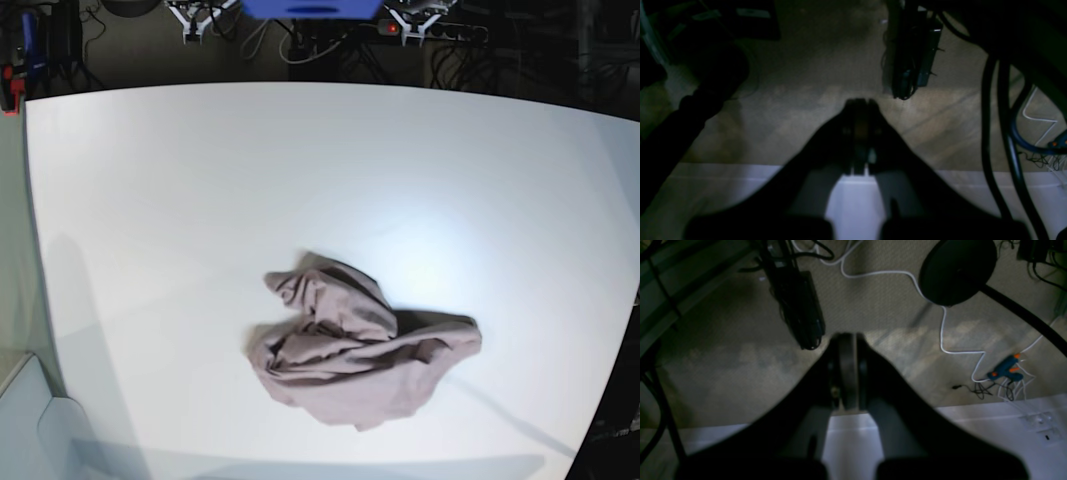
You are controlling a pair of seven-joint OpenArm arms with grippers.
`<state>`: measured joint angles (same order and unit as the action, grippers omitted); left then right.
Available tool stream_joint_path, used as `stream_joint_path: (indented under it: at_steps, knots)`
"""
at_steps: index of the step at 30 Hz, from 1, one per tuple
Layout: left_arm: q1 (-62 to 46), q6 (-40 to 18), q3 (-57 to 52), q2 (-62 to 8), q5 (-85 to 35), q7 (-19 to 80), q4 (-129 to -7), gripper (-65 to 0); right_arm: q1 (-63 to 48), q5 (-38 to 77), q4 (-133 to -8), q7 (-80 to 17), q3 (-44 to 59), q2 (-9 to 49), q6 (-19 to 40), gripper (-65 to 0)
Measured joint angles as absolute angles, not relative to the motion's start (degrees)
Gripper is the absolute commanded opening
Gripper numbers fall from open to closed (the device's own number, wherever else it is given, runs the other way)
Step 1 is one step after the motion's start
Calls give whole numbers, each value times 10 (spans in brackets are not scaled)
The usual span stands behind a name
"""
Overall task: Layout the t-shirt on the table in an organized manner, then fold the t-shirt properly
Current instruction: 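Move both grippers out from the rest pose toward the crumpled shirt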
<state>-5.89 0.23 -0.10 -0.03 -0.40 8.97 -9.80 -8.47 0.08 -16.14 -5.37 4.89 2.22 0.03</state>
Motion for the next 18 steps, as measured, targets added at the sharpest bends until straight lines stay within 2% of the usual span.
stream_joint_path:
  at_steps: [18]
  knots:
    - [-63,2,-1,0,-4,94,-115,-650,-82,1,-161,-53,49,22,1,-650]
